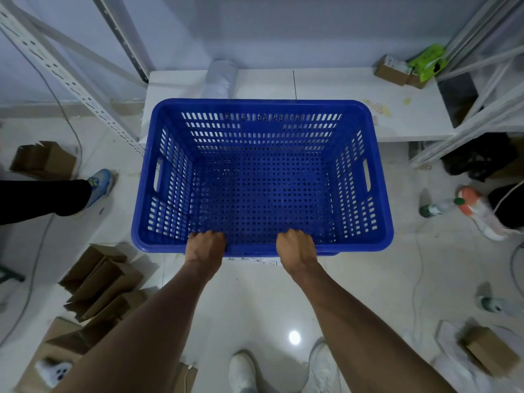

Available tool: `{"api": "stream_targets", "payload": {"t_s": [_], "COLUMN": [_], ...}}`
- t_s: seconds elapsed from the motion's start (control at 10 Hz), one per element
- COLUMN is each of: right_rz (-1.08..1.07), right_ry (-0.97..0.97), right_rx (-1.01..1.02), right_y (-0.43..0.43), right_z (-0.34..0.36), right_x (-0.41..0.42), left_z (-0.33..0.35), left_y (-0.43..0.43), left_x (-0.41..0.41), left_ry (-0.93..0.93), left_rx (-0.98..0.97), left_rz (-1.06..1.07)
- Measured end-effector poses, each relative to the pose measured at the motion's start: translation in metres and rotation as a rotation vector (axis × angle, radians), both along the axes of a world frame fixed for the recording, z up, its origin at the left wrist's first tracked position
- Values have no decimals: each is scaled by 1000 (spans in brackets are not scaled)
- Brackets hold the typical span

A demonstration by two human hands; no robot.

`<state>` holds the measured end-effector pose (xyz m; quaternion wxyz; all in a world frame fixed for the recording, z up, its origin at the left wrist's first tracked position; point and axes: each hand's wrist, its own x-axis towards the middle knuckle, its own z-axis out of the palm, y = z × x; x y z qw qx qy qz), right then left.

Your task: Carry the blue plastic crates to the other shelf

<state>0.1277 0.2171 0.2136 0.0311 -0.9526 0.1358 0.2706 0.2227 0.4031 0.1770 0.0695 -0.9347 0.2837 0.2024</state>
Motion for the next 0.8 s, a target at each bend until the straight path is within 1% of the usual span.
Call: {"api": "stream_targets", "payload": {"t_s": [0.5,0.6,0.7,0.8], "right_rz": [-27,-36,-30,-103], "right_ry": [-34,-41,-7,-42], "right_rx": [9,20,40,173], "right_y": [-1,-1,-1,-6], "right_z": [0,3,3,4], "right_x": [-1,-2,-2,-5], "left_z": [1,3,3,5], "left_y": [-1,-1,-1,0], "left_x": [2,1,2,-1], "left_ry": [-4,8,9,-14], "left_rx": [-48,-22,-15,-45], "left_rz": [39,40,54,68]}}
